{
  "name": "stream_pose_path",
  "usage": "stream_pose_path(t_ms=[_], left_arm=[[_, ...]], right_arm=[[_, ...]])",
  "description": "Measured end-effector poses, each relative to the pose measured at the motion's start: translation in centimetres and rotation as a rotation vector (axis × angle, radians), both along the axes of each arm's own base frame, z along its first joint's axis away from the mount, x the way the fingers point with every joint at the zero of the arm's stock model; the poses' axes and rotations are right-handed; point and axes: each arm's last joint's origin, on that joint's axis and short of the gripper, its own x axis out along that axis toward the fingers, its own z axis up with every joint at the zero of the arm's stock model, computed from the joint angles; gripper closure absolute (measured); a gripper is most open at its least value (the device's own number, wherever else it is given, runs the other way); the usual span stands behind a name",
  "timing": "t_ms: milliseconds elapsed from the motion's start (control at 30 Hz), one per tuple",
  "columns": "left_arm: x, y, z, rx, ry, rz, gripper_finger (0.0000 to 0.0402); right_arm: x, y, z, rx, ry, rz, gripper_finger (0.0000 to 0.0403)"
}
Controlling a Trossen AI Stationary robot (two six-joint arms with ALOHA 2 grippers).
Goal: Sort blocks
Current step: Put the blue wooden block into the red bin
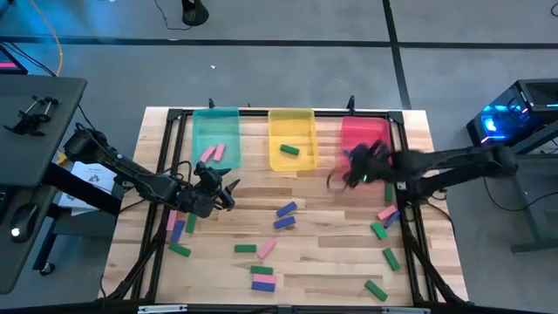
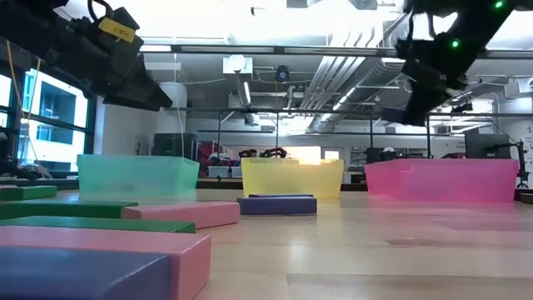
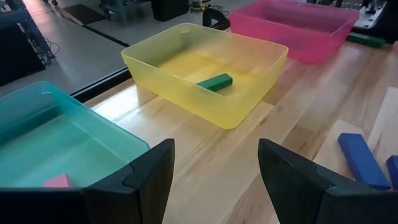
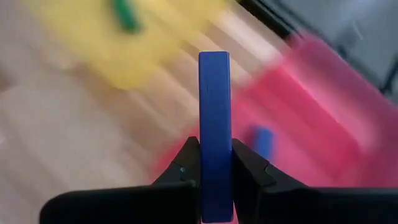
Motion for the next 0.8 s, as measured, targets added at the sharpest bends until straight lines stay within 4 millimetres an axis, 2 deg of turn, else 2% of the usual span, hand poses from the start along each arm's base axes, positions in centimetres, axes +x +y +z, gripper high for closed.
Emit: stream_pose_path(t_ms=[100, 200, 433, 633, 800], left_arm=[[0.1, 0.0, 0.1, 0.001, -0.011, -0.003, 0.0182], [0.2, -0.1, 0.3, 0.010, -0.017, -0.013, 0.0181], [0.5, 0.0, 0.5, 0.021, -0.024, -0.020, 0.0182], [0.5, 0.0, 0.5, 0.021, -0.025, -0.021, 0.0181], [0.5, 0.0, 0.5, 0.021, -0.025, -0.021, 0.0182]], right_arm=[[-1.6, -2.6, 0.1, 0.106, 0.041, -0.115, 0.0376], [-1.7, -5.1, -0.8, 0.193, 0.104, -0.165, 0.0376], [-1.1, -10.1, -5.1, 0.345, 0.329, -0.225, 0.0376], [-0.8, -12.2, -8.2, 0.411, 0.444, -0.244, 0.0369], [-0.5, -12.5, -9.0, 0.428, 0.464, -0.190, 0.0341]])
